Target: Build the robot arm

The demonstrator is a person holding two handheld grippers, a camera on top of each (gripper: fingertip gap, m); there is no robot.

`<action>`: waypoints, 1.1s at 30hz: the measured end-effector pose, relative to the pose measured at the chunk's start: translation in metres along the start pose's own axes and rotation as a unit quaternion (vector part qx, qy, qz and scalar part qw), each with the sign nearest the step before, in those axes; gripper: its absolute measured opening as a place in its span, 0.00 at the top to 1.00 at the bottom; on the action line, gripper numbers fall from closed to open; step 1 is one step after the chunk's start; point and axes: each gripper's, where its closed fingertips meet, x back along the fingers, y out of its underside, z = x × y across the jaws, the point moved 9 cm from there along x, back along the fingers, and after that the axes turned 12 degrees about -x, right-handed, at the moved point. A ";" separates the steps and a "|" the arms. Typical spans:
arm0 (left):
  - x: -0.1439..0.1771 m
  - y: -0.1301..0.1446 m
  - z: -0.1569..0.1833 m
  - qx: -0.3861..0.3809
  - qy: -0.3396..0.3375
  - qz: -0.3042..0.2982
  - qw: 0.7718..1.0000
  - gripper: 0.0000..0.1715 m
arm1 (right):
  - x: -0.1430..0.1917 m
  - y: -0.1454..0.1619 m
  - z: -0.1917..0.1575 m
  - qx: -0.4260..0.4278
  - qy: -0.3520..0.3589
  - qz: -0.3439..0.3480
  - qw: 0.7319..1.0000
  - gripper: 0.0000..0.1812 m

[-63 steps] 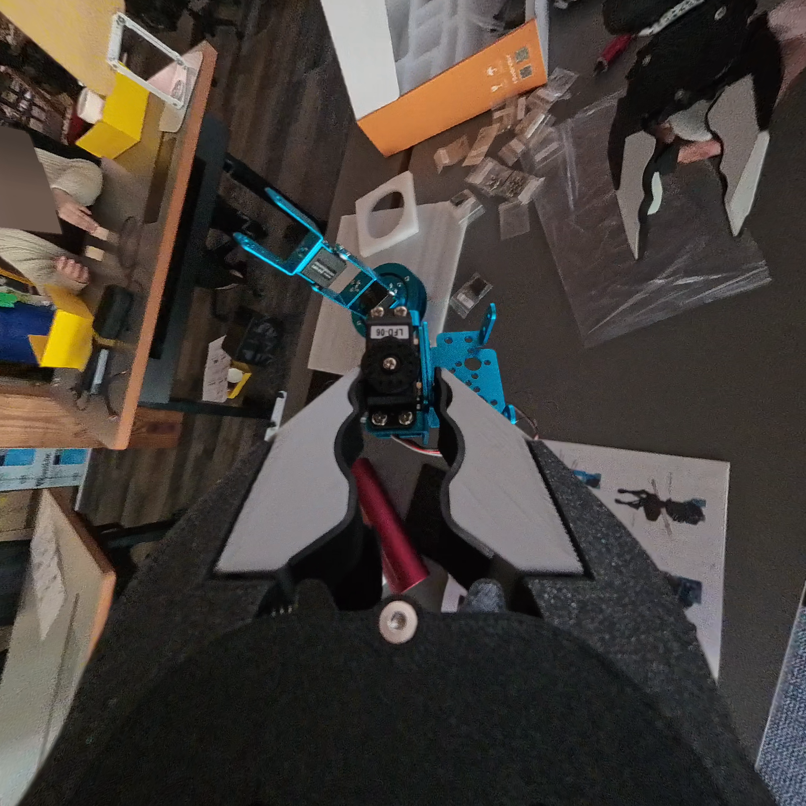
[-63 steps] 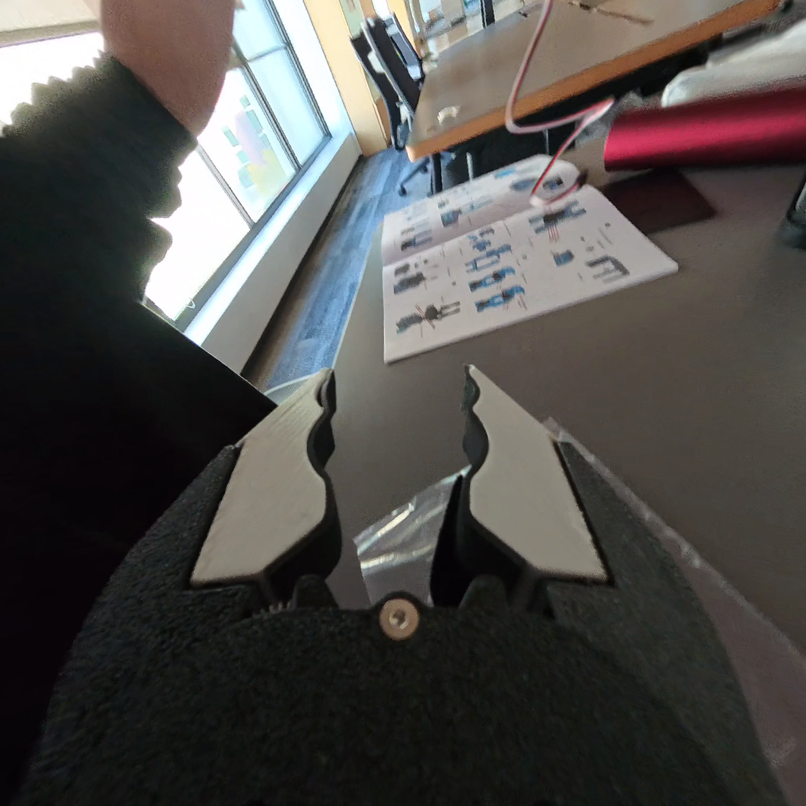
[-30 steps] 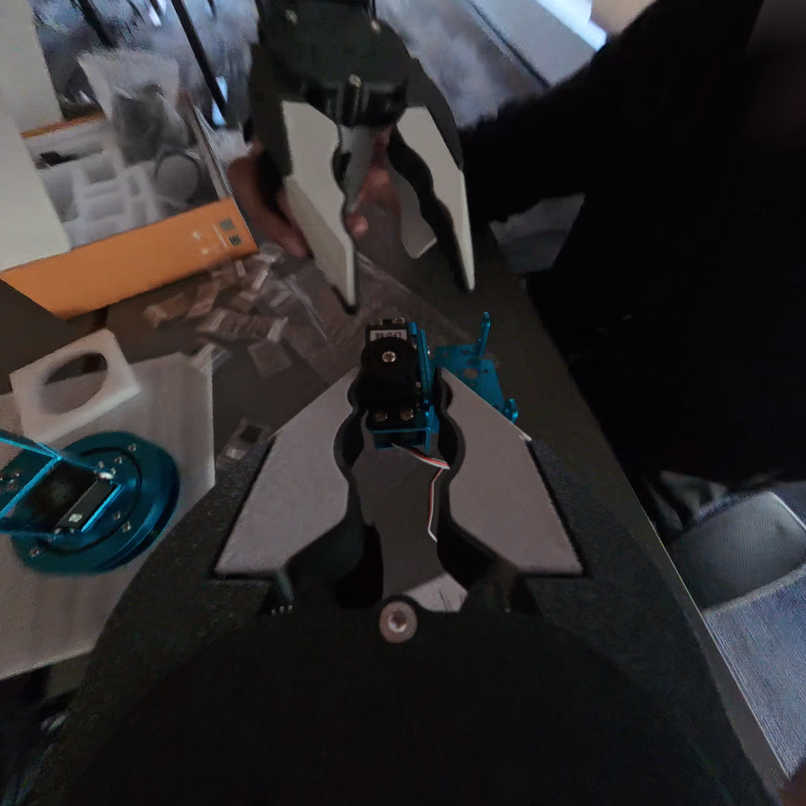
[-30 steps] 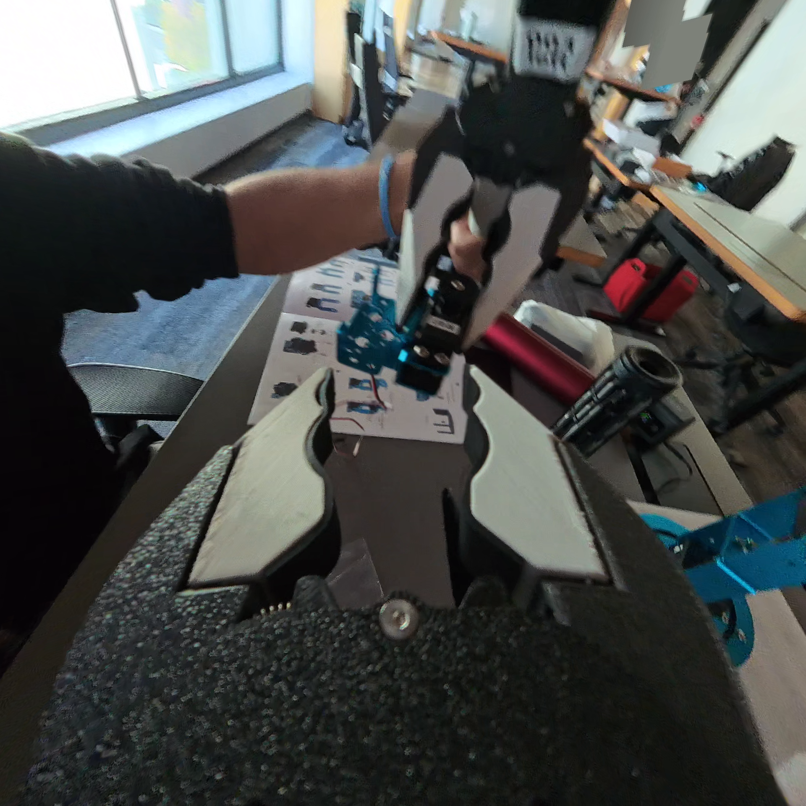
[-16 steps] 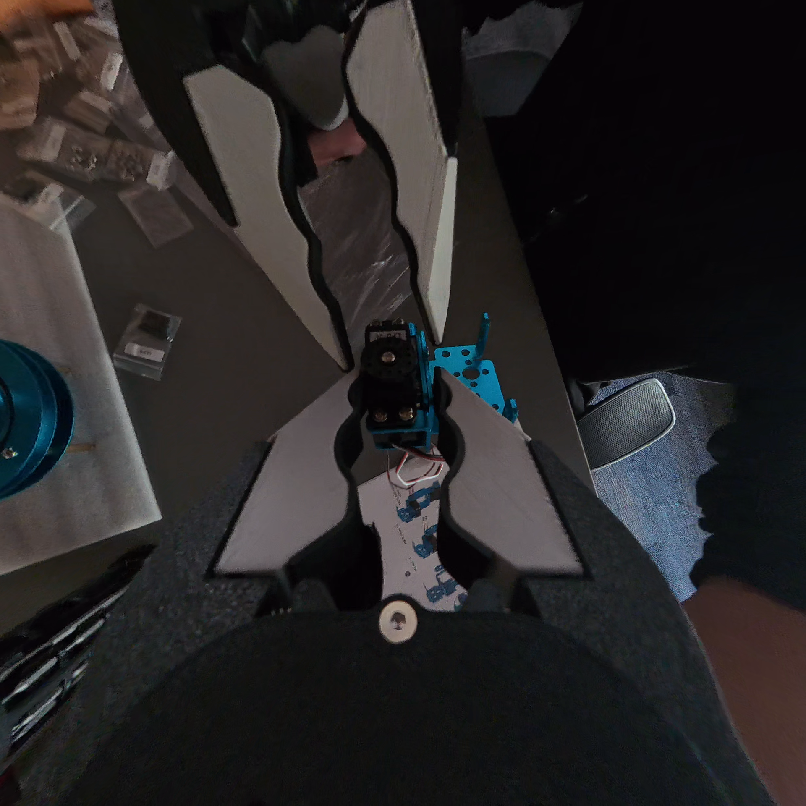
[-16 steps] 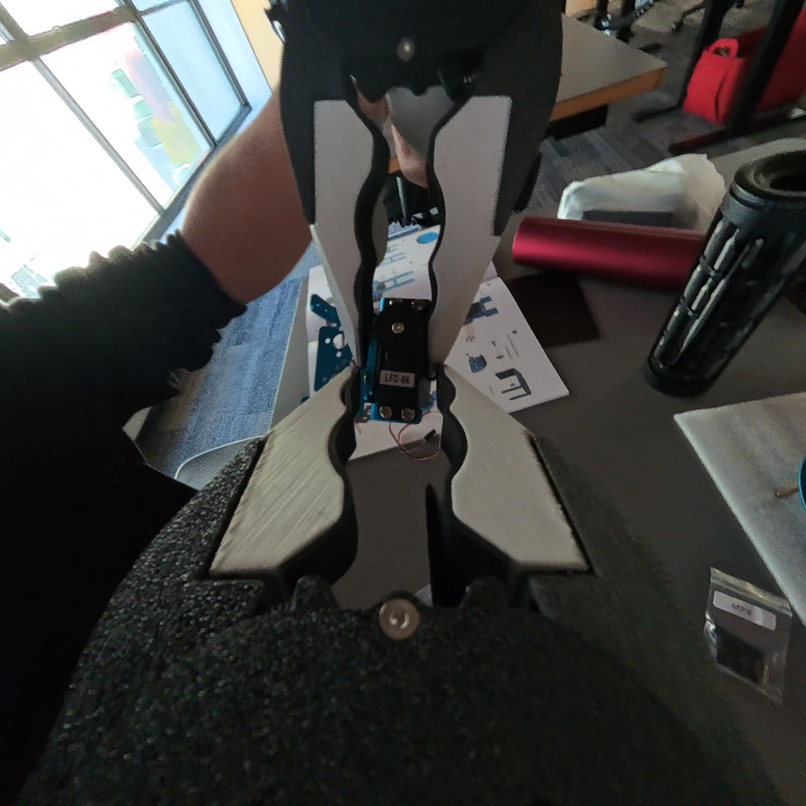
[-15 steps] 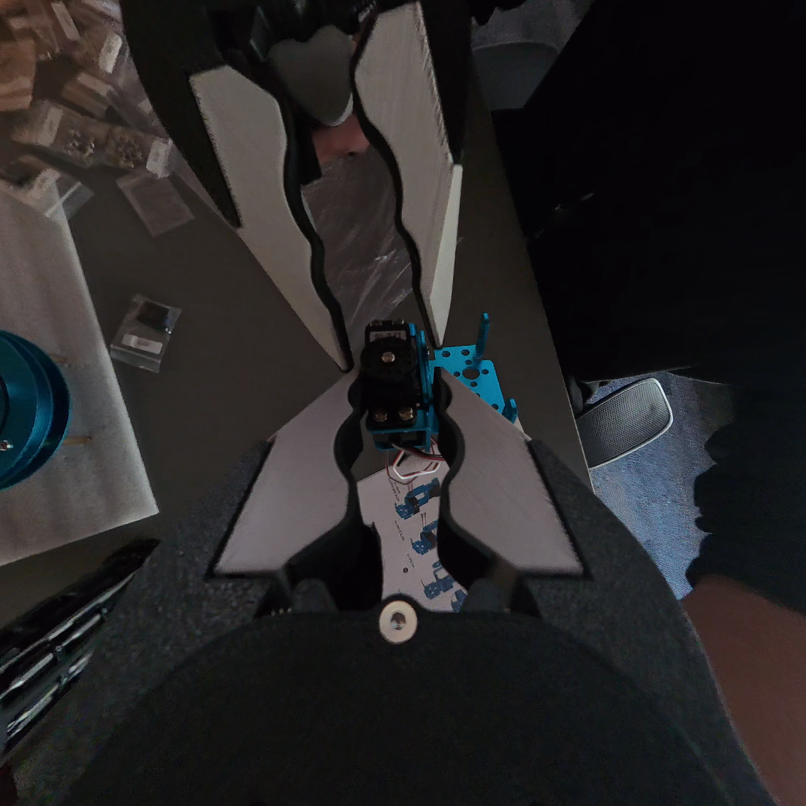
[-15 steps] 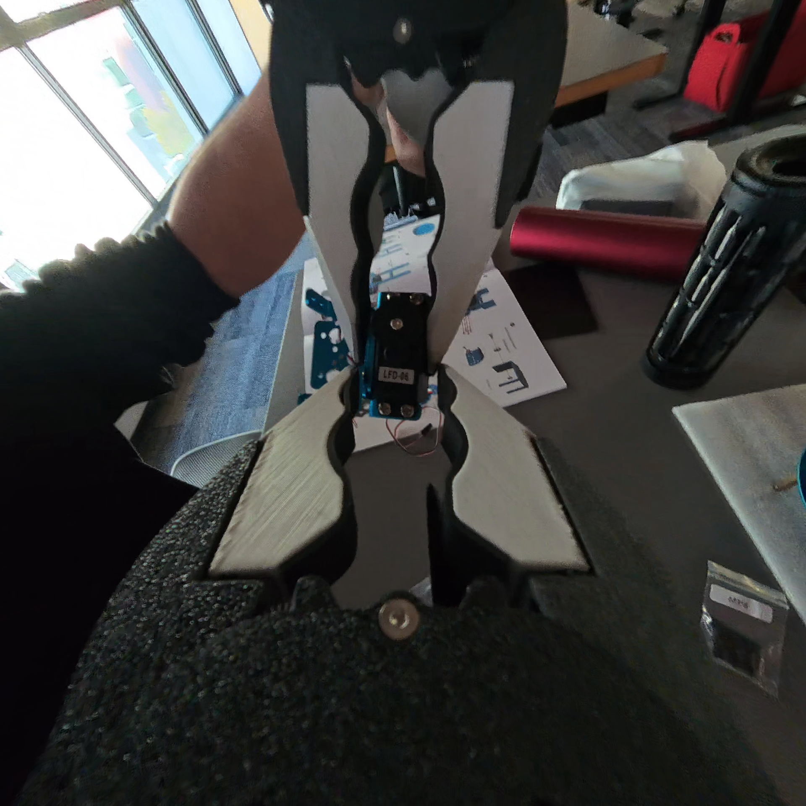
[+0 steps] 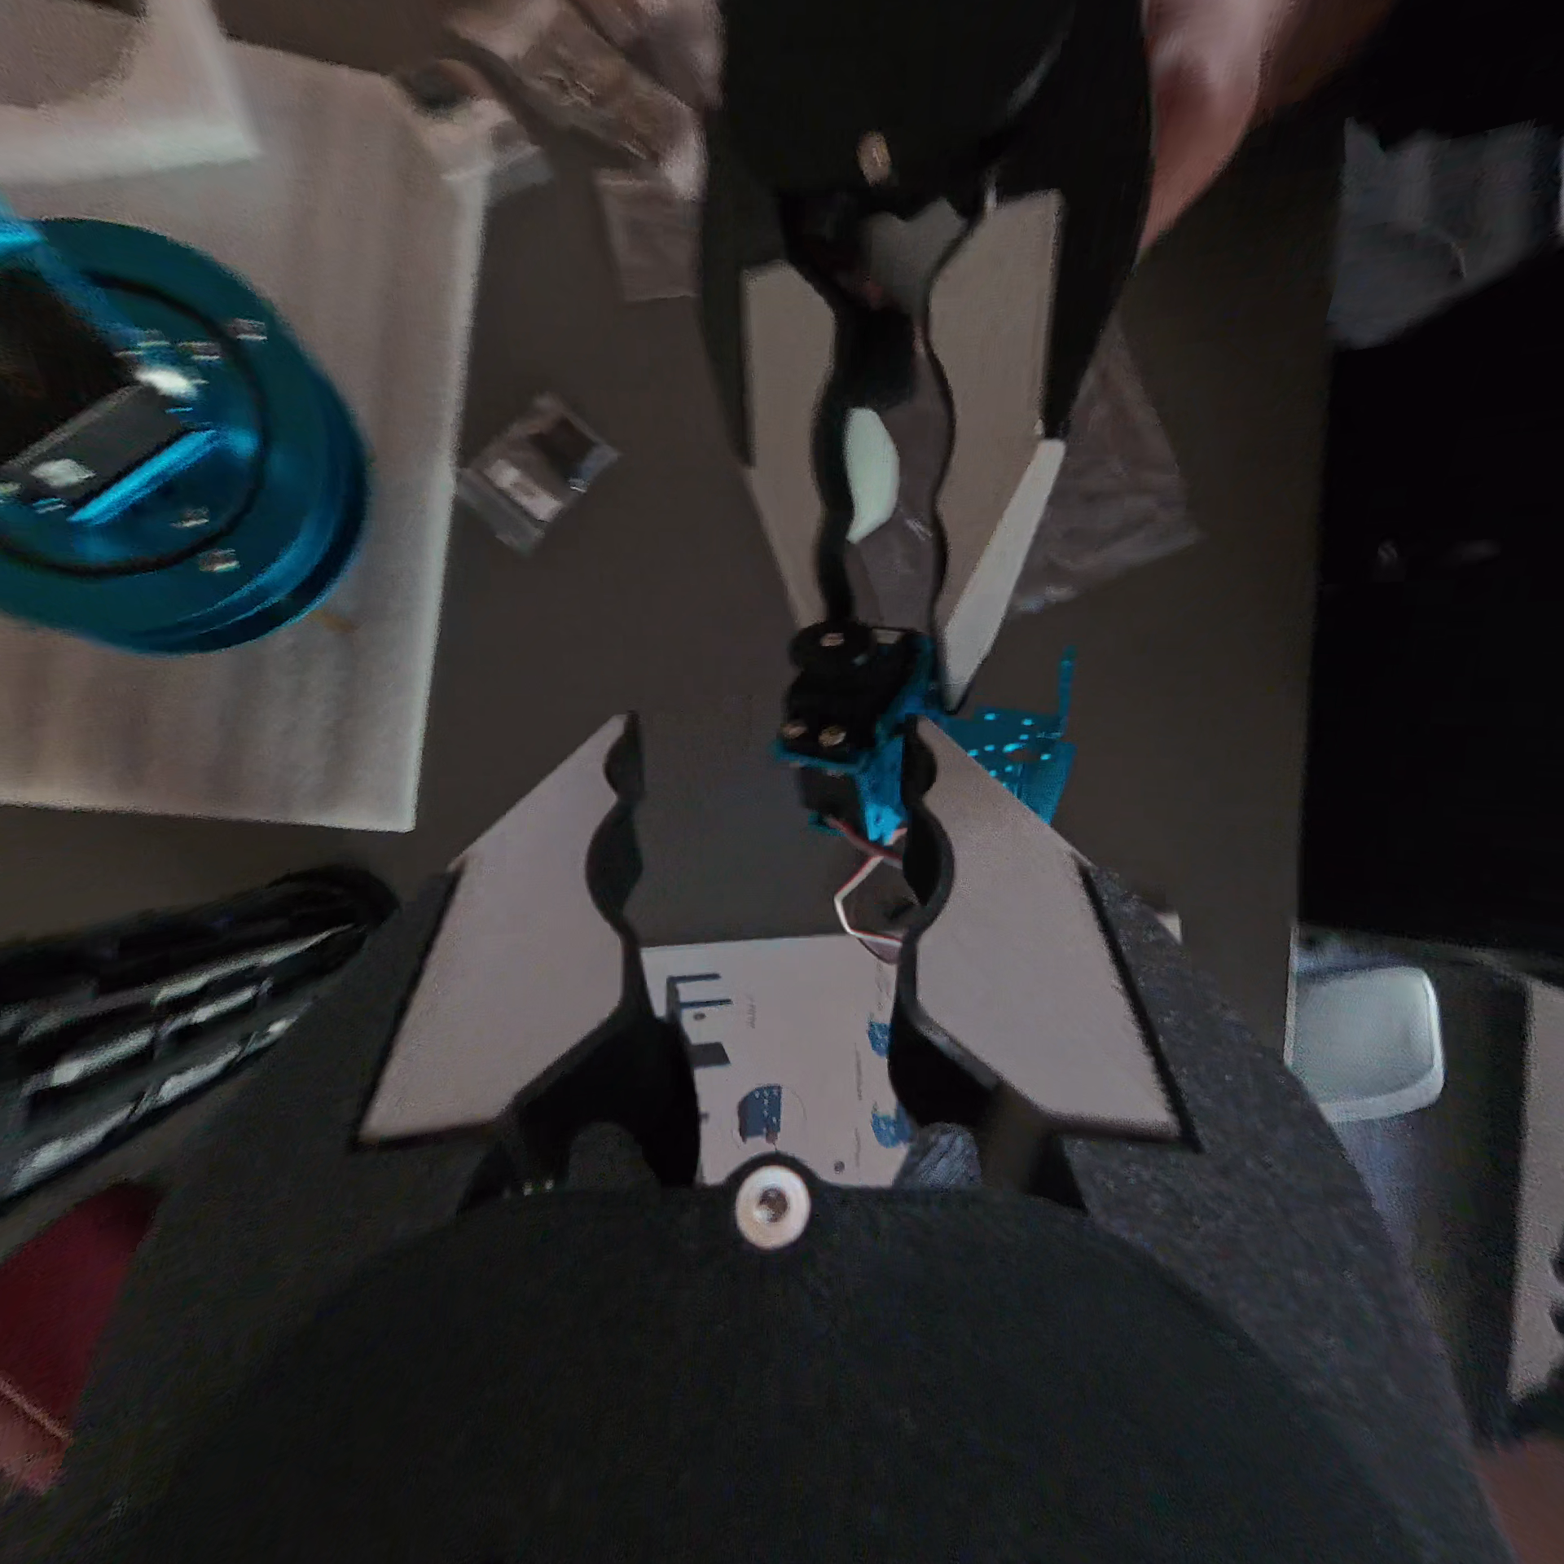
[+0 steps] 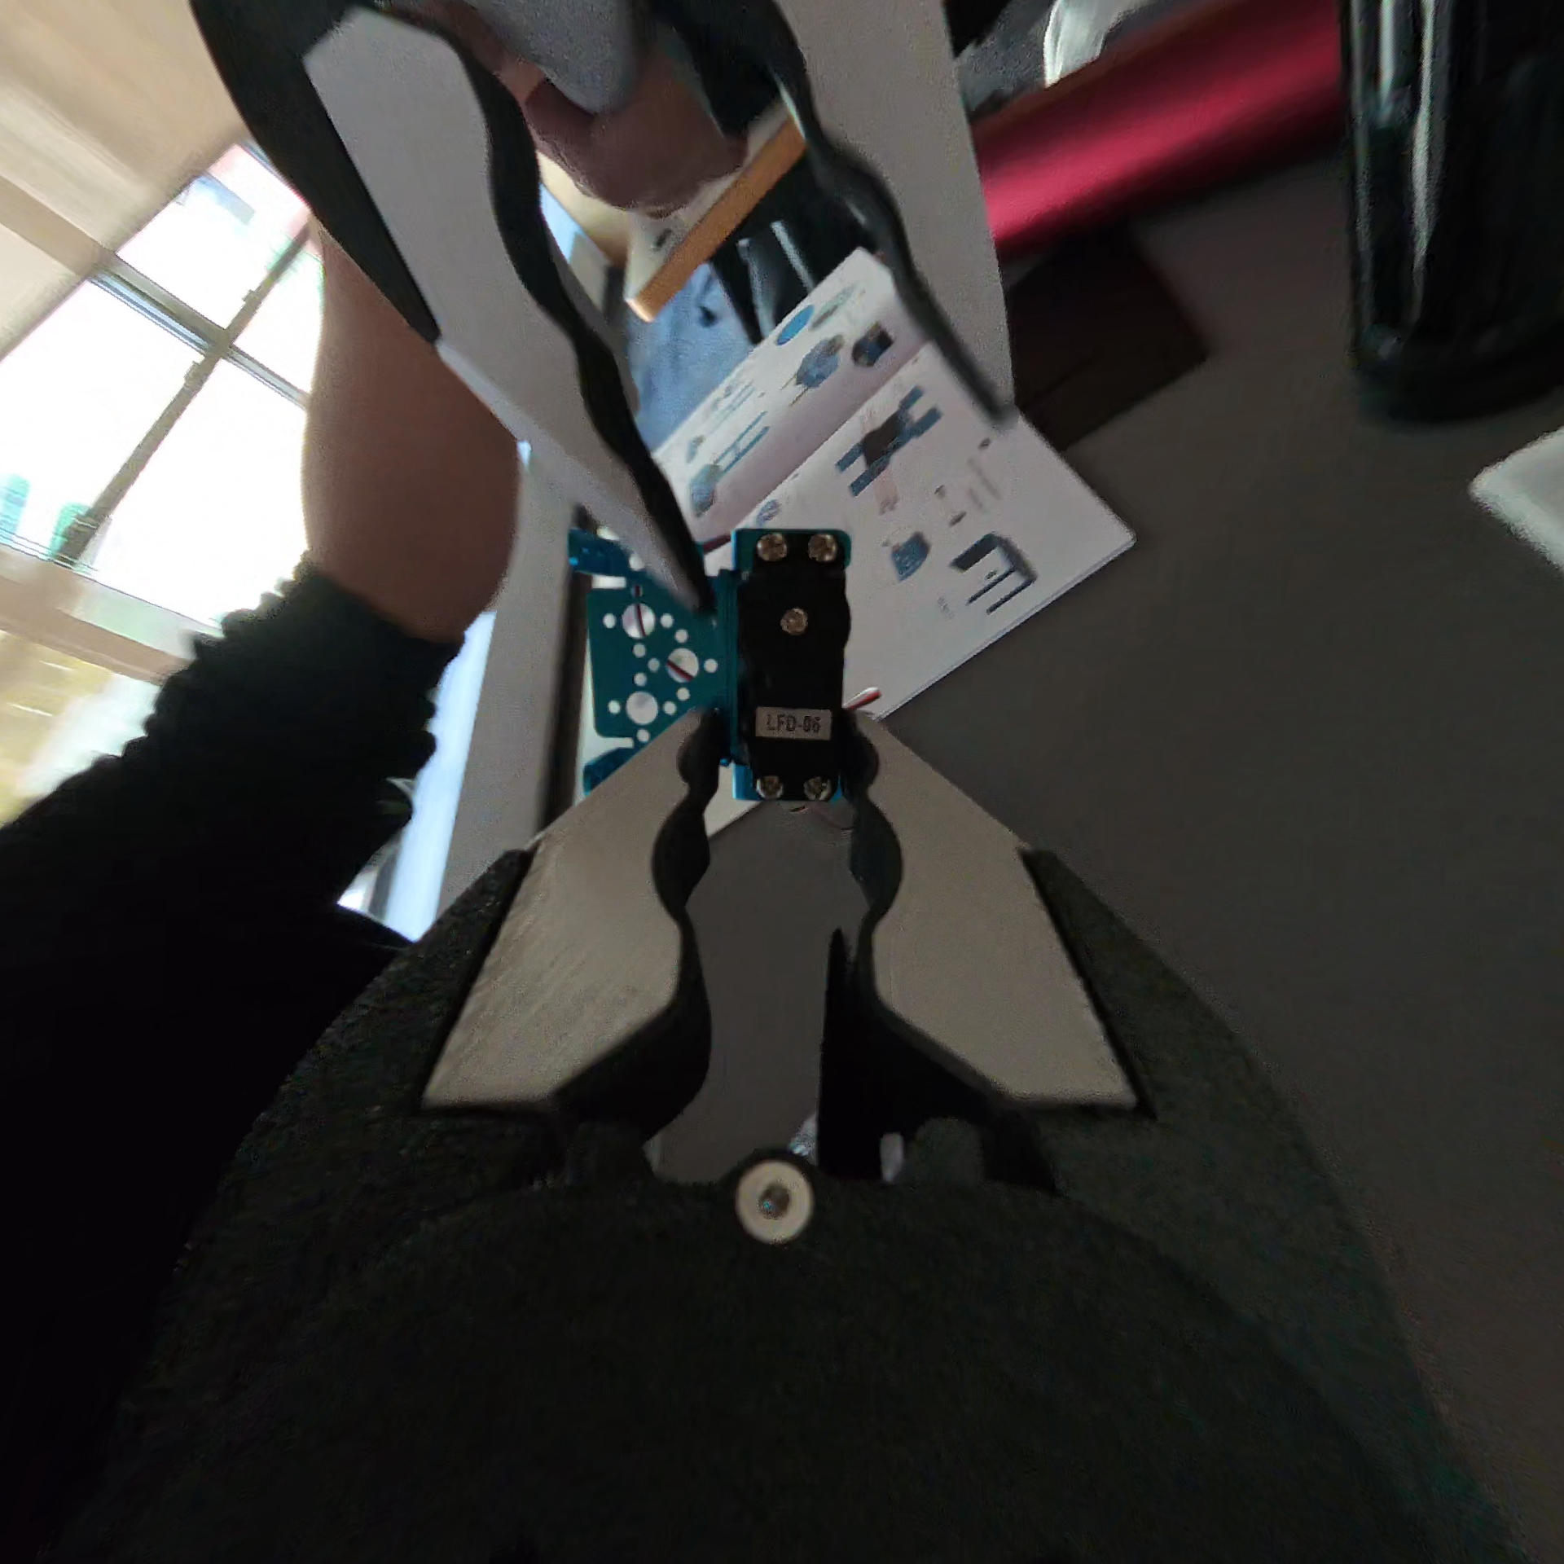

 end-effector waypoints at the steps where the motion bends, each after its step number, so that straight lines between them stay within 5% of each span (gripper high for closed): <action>1: 0.009 0.004 -0.004 0.018 -0.038 0.041 0.998 0.65 | 0.000 0.002 0.007 -0.028 -0.019 -0.001 0.999 0.85; 4: 0.042 0.014 0.006 0.062 -0.185 0.173 0.965 0.63 | 0.004 0.008 0.025 -0.096 -0.058 0.014 0.994 0.85; 7: 0.039 0.017 0.064 -0.011 -0.272 0.230 0.934 0.60 | 0.011 0.006 0.033 -0.156 -0.110 0.046 0.981 0.85; 12: -0.025 0.017 0.102 -0.083 -0.386 0.076 0.916 0.44 | 0.004 0.007 0.035 -0.176 -0.114 0.071 0.975 0.86; 17: -0.044 0.015 0.089 -0.083 -0.427 0.018 0.900 0.53 | 0.001 0.009 0.027 -0.123 -0.041 0.079 0.988 0.85; 25: -0.053 0.012 0.087 -0.127 -0.360 0.011 0.924 0.62 | 0.014 0.017 0.016 -0.085 0.021 0.082 0.993 0.85; 33: -0.077 0.009 0.123 -0.172 -0.186 0.011 0.967 0.62 | 0.018 0.086 -0.004 -0.076 0.028 -0.037 0.996 0.85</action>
